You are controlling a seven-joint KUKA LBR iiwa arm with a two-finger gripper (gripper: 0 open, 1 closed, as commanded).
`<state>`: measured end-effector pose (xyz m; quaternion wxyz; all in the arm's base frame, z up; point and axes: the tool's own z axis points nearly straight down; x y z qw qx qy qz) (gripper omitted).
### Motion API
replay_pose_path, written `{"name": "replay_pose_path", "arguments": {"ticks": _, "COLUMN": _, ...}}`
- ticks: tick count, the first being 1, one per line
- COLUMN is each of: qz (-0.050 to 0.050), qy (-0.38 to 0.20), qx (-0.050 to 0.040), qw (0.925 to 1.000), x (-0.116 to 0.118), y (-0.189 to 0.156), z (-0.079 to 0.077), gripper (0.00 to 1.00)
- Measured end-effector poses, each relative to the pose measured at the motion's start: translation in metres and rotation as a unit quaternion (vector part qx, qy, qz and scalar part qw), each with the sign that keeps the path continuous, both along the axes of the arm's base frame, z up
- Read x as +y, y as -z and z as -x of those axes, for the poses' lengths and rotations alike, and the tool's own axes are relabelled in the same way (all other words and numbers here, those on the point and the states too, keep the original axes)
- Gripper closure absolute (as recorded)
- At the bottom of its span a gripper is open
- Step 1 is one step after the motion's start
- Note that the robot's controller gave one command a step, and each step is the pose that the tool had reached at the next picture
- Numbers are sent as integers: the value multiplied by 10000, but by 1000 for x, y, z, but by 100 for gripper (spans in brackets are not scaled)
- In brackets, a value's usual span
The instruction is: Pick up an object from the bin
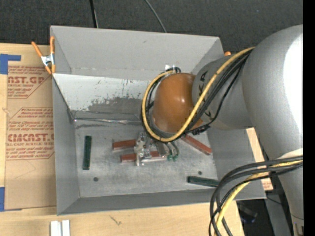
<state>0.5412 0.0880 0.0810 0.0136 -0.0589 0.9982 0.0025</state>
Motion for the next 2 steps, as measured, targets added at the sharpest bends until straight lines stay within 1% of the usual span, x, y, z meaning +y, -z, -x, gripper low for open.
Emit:
{"name": "replay_pose_path", "arguments": {"ticks": 1, "qz": 2, "qy": -1, "qx": 16, "qw": 10000, "x": 0, "y": 1, "z": 1, "gripper": 100}}
{"name": "replay_pose_path", "arguments": {"ticks": 2, "qz": 23, "qy": 127, "qx": 125, "qw": 9998, "x": 17, "y": -126, "z": 6, "gripper": 100}}
